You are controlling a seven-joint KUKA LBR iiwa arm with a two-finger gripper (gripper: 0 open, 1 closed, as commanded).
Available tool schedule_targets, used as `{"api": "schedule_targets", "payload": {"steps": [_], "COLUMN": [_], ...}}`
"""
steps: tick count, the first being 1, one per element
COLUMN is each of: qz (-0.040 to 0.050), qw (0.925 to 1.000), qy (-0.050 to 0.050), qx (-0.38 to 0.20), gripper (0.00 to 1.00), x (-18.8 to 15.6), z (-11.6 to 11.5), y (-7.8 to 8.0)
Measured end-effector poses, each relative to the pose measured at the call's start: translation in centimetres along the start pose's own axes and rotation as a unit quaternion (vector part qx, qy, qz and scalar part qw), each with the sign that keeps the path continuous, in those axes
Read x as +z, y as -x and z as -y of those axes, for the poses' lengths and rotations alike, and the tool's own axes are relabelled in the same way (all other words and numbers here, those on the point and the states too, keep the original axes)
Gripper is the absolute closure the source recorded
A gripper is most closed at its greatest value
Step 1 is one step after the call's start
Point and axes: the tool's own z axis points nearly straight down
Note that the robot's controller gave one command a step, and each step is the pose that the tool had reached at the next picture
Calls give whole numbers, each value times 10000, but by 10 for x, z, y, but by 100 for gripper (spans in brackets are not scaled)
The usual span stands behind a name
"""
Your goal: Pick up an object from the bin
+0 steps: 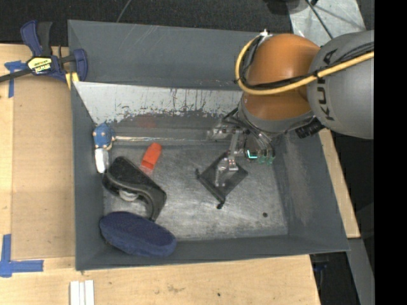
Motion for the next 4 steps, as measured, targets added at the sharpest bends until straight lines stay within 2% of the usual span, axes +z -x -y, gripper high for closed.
{"api": "schedule_targets", "payload": {"steps": [1,2,3,4], "qz": [0,37,37,37], "qw": [9991,9991,9991,9991], "qy": [-8,0,-1,1], "qx": [429,412,412,412], "gripper": [0,100,0,100], "x": [88,83,83,83], "z": [47,45,45,45], "y": [2,4,4,4]}}
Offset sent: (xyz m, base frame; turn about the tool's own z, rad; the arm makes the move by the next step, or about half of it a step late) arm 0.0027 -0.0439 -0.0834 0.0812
